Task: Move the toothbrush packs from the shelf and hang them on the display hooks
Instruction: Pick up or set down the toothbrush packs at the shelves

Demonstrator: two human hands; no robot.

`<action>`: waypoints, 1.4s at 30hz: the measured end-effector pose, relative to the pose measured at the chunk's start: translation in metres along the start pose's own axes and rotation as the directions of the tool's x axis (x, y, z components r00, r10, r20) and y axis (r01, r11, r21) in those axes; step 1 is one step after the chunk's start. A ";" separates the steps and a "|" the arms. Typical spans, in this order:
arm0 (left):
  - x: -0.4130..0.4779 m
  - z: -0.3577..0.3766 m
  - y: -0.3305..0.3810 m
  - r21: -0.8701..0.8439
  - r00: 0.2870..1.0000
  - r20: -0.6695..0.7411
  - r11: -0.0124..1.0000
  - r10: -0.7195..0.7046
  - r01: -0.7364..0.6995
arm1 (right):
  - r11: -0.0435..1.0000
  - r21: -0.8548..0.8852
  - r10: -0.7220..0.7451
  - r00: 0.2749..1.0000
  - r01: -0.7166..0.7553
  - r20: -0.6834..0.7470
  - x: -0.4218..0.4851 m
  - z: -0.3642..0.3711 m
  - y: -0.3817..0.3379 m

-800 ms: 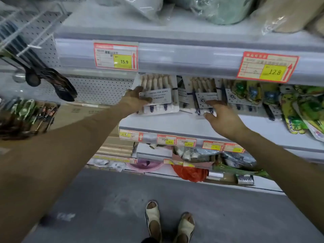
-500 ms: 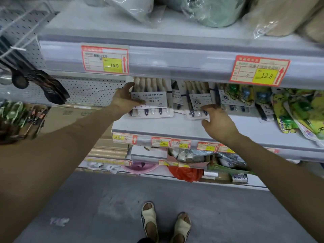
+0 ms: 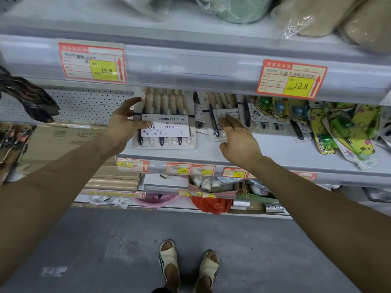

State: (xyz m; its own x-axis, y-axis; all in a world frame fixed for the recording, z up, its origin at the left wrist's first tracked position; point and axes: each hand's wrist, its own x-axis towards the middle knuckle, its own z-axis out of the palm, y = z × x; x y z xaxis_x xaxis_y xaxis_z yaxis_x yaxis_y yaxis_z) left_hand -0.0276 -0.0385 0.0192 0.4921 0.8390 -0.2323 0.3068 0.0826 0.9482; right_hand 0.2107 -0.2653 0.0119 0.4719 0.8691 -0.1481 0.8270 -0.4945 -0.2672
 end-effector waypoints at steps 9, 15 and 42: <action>-0.007 -0.013 -0.009 -0.076 0.991 0.095 0.992 -0.091 0.098 | 0.996 0.076 -0.033 0.999 0.035 -0.020 -0.026 0.015 -0.012; -0.013 -0.027 -0.013 -0.157 0.986 0.112 0.978 -0.122 0.139 | 0.987 0.099 -0.127 0.992 0.125 0.018 -0.051 0.020 -0.029; -0.003 -0.050 -0.012 -0.247 0.972 0.104 0.941 -0.212 0.232 | 0.405 0.824 0.549 0.826 -0.396 0.126 0.036 0.010 -0.028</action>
State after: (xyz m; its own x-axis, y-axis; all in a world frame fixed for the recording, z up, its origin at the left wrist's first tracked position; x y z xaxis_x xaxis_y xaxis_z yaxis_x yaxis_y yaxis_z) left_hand -0.0730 -0.0151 0.0192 0.4978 0.7417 -0.4495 0.2020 0.4049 0.8918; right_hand 0.2011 -0.2199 0.0047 0.8055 0.4466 -0.3895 -0.1032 -0.5416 -0.8343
